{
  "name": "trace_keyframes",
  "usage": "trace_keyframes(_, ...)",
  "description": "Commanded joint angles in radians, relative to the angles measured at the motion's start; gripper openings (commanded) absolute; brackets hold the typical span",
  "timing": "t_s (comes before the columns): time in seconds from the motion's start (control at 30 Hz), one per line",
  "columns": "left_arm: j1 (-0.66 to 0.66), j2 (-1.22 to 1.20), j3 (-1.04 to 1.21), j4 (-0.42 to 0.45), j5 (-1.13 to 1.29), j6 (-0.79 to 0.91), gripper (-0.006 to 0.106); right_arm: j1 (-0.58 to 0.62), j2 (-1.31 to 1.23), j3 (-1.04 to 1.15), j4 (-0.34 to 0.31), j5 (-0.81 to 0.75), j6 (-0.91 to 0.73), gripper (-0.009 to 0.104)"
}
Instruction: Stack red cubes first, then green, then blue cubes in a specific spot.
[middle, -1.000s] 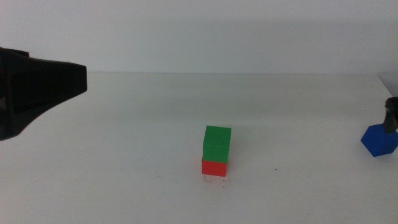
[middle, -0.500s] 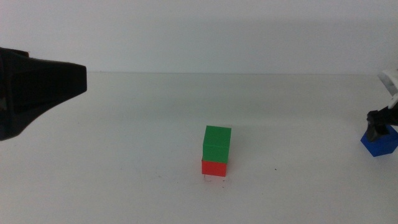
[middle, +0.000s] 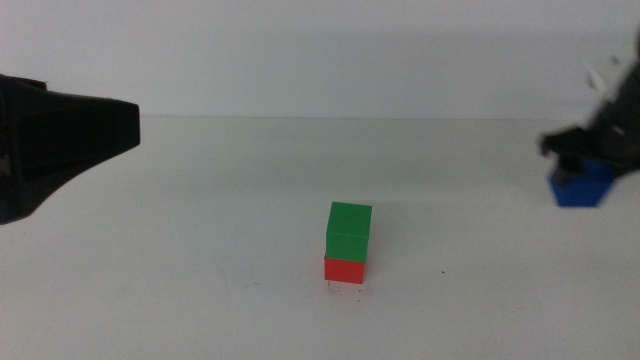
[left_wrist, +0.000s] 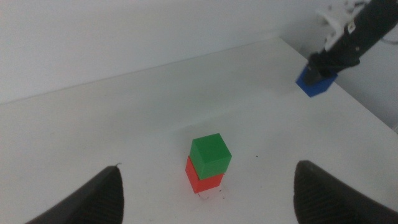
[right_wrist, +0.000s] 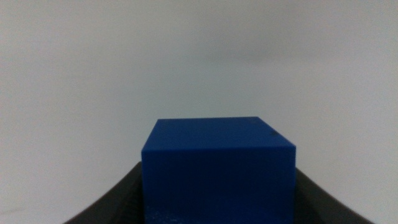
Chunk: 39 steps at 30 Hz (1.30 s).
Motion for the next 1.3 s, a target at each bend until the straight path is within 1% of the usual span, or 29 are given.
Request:
trace_keyframes(0.0,0.005,-0.003,0.005,0.001,-0.018,-0.006,0.094,0.129,-0.068,-0.043,-0.047,0.112,0.198,0.0)
trace_keyframes(0.07,0.005,-0.003,0.005,0.01,-0.018,-0.006,0.094,0.269,-0.08,-0.105,-0.104,0.19,0.342,0.0)
trace_keyframes(0.13,0.005,-0.003,0.005,0.013,-0.018,-0.006,0.094,0.386,-0.071,-0.157,-0.133,0.2,0.444,0.0)
trace_keyframes(0.17,0.005,-0.003,0.005,0.012,-0.02,-0.006,0.094,0.493,-0.041,-0.211,-0.15,0.2,0.518,0.0)
trace_keyframes(0.2,0.005,-0.003,0.005,0.012,-0.02,-0.006,0.094,0.526,-0.023,-0.234,-0.15,0.2,0.538,0.0)
trace_keyframes(0.33,0.005,-0.003,0.005,0.012,-0.02,-0.006,0.094,0.626,0.063,-0.323,-0.079,0.2,0.595,0.0)
trace_keyframes(0.43,0.005,-0.003,0.005,0.012,-0.02,-0.006,0.094,0.661,0.113,-0.362,-0.066,0.2,0.618,0.0)
trace_keyframes(0.6,0.005,-0.003,0.005,0.012,-0.02,-0.006,0.094,0.685,0.149,-0.366,-0.084,0.2,0.668,0.0)
trace_keyframes(0.87,0.005,-0.003,0.005,0.012,-0.02,-0.006,0.094,0.687,0.179,-0.366,-0.084,0.2,0.7,0.0)
trace_keyframes(0.97,0.005,-0.003,0.005,0.012,-0.02,-0.006,0.094,0.687,0.186,-0.366,-0.102,0.2,0.714,0.0)
trace_keyframes(1.03,0.005,-0.003,0.005,0.012,-0.02,-0.006,0.094,0.687,0.192,-0.366,-0.109,0.2,0.716,0.002)
trace_keyframes(1.27,0.005,-0.003,0.005,0.012,-0.02,0.001,0.094,0.687,0.223,-0.366,-0.103,0.167,0.716,0.005)
